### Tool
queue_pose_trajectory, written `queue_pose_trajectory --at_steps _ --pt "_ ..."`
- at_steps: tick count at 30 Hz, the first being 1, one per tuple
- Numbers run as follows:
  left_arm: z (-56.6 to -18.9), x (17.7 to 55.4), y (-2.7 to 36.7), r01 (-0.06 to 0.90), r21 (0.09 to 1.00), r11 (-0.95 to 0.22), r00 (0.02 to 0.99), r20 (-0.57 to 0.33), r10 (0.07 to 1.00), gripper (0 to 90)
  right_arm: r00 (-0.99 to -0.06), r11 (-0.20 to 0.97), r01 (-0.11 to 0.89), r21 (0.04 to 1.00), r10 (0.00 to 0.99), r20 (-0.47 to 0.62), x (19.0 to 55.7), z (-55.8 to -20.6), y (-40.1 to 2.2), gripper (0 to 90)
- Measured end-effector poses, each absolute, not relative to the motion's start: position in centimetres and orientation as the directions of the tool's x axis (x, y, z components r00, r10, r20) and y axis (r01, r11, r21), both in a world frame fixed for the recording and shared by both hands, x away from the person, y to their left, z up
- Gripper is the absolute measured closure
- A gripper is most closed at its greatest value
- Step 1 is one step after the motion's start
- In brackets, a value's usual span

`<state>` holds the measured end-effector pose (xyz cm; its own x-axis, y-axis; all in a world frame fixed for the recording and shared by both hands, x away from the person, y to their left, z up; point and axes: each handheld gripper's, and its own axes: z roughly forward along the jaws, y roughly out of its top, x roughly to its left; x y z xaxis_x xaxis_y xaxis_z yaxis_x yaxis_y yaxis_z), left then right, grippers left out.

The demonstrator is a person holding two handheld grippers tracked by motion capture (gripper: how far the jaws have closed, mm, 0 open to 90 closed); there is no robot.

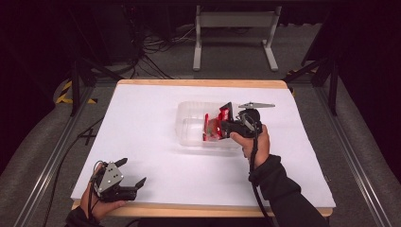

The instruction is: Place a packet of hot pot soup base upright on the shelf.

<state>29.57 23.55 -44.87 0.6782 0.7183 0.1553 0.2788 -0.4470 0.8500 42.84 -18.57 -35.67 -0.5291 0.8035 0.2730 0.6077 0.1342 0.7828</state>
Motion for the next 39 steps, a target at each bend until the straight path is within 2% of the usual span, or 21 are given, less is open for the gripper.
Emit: queue_pose_trajectory --at_steps 13,24,27,33,39 --pt "-44.9 29.6 23.6 0.279 0.849 -0.449 0.677 0.158 0.719 9.4 -0.565 0.195 0.595 0.779 0.791 0.234 43.1 -35.7 -18.0 68.5" --pt "-45.0 29.7 23.5 0.281 0.845 -0.455 0.677 0.161 0.718 9.3 -0.596 0.261 0.582 0.771 0.781 0.186 43.8 -35.8 -17.6 68.5" --pt "-45.0 29.7 23.5 0.281 0.845 -0.454 0.676 0.161 0.719 9.3 -0.598 0.267 0.584 0.767 0.780 0.183 44.0 -36.0 -17.4 64.4" --pt "-45.0 29.7 23.6 0.279 0.845 -0.456 0.675 0.165 0.719 9.4 -0.594 0.271 0.588 0.762 0.784 0.180 44.4 -36.1 -17.5 62.2" --pt "-44.9 29.7 23.6 0.279 0.845 -0.456 0.674 0.166 0.720 9.4 -0.593 0.273 0.594 0.757 0.784 0.183 44.4 -36.0 -17.7 54.0"
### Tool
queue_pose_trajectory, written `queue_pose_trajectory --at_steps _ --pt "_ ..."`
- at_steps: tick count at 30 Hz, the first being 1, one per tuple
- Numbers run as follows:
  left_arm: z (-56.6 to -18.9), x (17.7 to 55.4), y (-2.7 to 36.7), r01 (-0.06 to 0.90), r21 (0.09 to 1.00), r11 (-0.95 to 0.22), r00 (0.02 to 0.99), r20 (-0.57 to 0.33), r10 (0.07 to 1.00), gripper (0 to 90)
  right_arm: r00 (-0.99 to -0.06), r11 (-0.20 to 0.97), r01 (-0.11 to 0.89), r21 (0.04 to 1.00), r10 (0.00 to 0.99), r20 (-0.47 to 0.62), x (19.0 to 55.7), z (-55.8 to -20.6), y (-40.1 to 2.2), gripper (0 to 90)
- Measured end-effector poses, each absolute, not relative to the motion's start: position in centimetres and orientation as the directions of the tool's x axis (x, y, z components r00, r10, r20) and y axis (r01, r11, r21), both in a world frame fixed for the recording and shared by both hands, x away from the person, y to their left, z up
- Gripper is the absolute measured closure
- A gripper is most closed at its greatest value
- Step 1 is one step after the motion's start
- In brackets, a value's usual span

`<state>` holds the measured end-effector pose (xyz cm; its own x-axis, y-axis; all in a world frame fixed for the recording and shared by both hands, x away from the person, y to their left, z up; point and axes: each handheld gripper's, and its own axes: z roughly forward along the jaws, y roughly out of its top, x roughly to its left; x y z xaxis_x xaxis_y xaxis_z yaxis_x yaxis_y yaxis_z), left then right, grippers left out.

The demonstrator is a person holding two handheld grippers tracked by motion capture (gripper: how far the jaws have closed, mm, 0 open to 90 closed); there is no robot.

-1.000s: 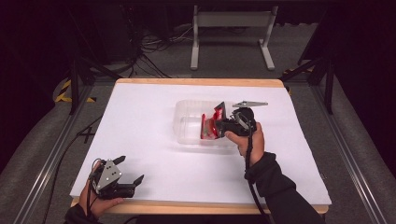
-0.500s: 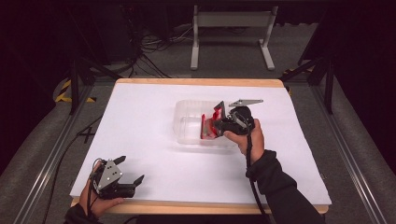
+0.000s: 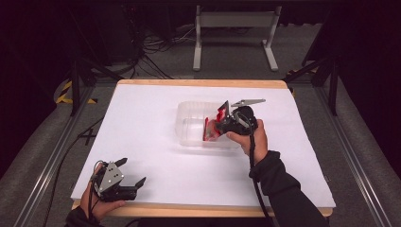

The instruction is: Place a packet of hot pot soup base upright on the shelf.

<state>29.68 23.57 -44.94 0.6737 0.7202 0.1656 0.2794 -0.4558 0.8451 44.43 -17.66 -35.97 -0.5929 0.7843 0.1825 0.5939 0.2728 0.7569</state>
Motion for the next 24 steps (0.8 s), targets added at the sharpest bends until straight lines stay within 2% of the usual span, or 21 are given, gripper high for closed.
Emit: queue_pose_trajectory --at_steps 2,24 --pt "-45.0 29.7 23.5 0.282 0.846 -0.452 0.672 0.162 0.722 9.4 -0.595 0.288 0.589 0.756 0.787 0.164 44.4 -35.8 -17.7 50.2" --pt "-45.0 29.6 23.5 0.281 0.844 -0.456 0.677 0.162 0.718 9.5 -0.635 0.326 0.531 0.782 0.764 0.113 43.5 -34.1 -18.5 51.5"
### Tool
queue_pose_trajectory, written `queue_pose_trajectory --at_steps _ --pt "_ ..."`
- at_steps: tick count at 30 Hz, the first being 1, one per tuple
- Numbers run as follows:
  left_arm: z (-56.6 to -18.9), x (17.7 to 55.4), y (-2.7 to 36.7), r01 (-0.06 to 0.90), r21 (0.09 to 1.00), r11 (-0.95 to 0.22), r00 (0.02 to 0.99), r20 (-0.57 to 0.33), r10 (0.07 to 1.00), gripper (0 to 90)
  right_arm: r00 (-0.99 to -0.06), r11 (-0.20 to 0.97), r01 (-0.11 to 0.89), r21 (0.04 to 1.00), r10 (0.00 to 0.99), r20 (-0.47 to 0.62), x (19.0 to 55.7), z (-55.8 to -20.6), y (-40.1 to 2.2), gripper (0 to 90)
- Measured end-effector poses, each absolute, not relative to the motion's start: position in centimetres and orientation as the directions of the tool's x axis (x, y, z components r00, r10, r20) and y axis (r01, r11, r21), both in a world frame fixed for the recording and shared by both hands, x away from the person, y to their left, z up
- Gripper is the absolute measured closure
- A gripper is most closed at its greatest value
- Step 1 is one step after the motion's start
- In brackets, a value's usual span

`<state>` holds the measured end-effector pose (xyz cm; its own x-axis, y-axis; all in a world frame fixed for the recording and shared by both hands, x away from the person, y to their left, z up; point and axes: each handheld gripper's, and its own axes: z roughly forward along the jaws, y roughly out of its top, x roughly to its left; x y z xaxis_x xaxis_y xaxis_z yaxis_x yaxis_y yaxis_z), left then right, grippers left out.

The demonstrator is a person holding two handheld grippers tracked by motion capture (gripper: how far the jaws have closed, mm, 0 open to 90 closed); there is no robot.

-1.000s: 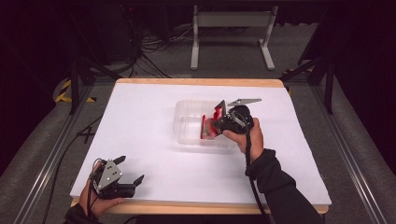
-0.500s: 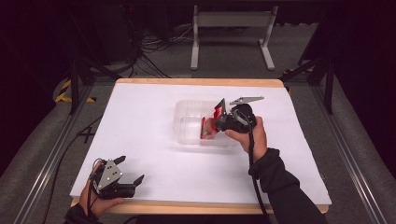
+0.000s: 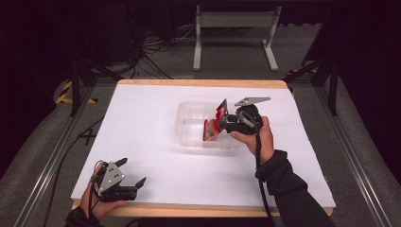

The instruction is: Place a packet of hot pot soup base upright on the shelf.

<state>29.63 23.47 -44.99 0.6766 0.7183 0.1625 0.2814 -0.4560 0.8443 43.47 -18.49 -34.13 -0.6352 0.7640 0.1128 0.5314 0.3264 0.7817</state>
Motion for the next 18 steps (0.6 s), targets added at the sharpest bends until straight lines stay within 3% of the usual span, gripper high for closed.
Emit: queue_pose_trajectory --at_steps 18 --pt "-45.0 29.6 23.4 0.280 0.841 -0.462 0.678 0.168 0.716 9.5 -0.690 0.378 0.473 0.796 0.721 0.068 41.9 -33.1 -19.6 51.5"
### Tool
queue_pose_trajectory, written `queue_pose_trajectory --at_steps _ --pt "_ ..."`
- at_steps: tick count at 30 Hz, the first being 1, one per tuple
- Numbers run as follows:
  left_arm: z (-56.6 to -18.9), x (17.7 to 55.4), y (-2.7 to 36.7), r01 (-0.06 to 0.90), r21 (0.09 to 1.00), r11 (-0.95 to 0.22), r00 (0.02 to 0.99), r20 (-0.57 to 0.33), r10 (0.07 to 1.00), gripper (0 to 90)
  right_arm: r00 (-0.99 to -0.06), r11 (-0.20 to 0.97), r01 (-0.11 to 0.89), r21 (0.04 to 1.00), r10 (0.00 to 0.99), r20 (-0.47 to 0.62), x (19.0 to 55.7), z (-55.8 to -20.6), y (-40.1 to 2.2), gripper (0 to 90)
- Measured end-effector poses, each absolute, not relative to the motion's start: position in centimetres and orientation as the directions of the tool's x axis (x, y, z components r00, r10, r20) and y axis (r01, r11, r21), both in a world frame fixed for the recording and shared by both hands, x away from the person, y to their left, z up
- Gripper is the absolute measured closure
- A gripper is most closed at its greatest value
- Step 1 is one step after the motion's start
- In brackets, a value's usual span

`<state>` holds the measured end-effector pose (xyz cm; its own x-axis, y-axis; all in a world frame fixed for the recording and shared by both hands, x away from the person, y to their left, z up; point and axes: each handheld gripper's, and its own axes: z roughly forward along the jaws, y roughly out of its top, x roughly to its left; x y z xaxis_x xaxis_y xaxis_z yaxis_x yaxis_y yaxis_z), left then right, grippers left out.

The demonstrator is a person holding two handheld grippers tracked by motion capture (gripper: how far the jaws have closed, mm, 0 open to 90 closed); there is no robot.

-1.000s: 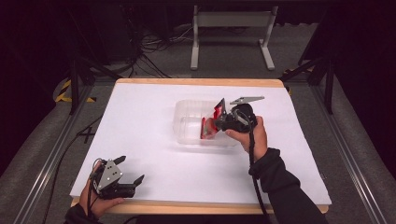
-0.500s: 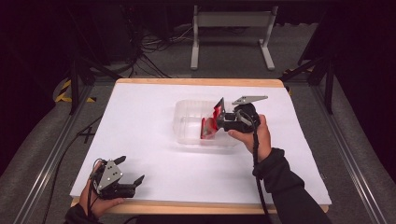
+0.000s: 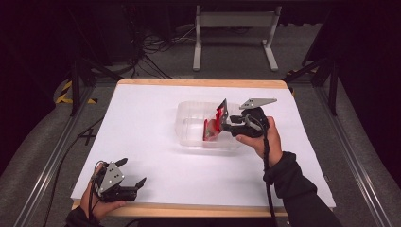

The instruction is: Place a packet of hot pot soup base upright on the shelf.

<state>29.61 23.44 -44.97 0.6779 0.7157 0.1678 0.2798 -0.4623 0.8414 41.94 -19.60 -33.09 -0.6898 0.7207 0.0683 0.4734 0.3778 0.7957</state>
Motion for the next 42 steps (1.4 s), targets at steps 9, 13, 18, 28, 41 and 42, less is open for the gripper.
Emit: queue_pose_trajectory --at_steps 9,13,18,28,41,42 --pt "-45.0 29.6 23.4 0.278 0.837 -0.471 0.678 0.176 0.713 9.4 -0.710 0.433 0.429 0.793 0.704 0.000 41.1 -33.2 -20.0 50.3" --pt "-45.0 29.6 23.4 0.279 0.837 -0.471 0.678 0.176 0.714 9.2 -0.712 0.452 0.417 0.789 0.702 -0.026 40.8 -33.2 -20.2 49.5" --pt "-45.0 29.6 23.4 0.276 0.838 -0.471 0.682 0.175 0.710 9.0 -0.711 0.489 0.402 0.774 0.699 -0.072 40.4 -33.3 -20.5 47.2" --pt "-45.1 29.6 23.4 0.279 0.836 -0.473 0.686 0.171 0.707 8.7 -0.719 0.557 0.363 0.747 0.677 -0.155 39.6 -33.5 -21.1 44.2" --pt "-45.1 29.6 23.4 0.268 0.832 -0.485 0.689 0.186 0.700 8.7 -0.730 0.615 0.332 0.715 0.648 -0.218 38.5 -33.5 -22.2 39.2" --pt "-45.1 29.6 23.4 0.268 0.833 -0.485 0.689 0.186 0.701 8.7 -0.729 0.617 0.332 0.713 0.648 -0.221 38.4 -33.6 -22.3 38.6"
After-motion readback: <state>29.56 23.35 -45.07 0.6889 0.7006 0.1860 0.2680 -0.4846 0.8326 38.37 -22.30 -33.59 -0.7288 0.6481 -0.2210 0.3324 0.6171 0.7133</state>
